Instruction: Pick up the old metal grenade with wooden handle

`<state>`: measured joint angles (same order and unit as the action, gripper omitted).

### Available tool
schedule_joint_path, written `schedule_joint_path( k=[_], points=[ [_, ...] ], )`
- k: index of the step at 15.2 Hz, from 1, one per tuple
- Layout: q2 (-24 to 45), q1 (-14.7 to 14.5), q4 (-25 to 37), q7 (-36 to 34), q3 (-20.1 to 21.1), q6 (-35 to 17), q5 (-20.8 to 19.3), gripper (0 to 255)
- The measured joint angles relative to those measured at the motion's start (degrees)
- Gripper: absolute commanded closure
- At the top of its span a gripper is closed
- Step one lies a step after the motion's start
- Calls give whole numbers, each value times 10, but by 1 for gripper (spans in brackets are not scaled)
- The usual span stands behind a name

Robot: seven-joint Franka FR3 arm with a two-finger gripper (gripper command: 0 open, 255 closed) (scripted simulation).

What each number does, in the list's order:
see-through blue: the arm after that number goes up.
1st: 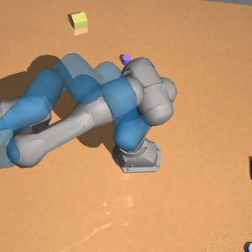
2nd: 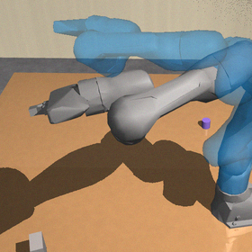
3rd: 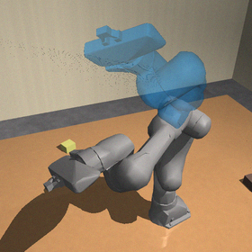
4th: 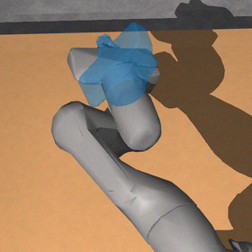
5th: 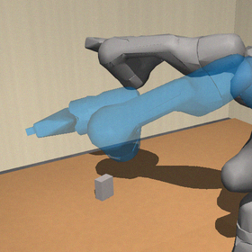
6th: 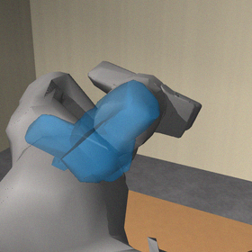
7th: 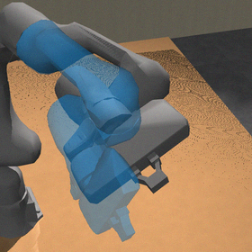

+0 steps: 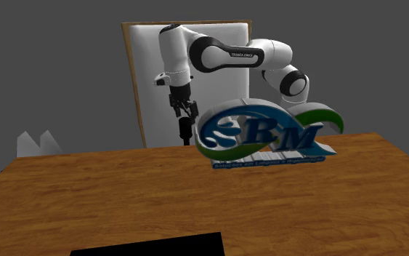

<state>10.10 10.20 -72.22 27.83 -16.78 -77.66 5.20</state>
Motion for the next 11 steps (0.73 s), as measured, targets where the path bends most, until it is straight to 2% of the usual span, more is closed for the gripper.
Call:
schedule_joint_path(
  k=[2, 3, 11],
  points=[
    [-11, -3, -30, -1, 1, -19, -3, 0],
    [-12, -3, -34, -1, 1, -23, -4, 255],
    [-13, -3, -38, 0, 1, -27, -4, 255]
  ],
)
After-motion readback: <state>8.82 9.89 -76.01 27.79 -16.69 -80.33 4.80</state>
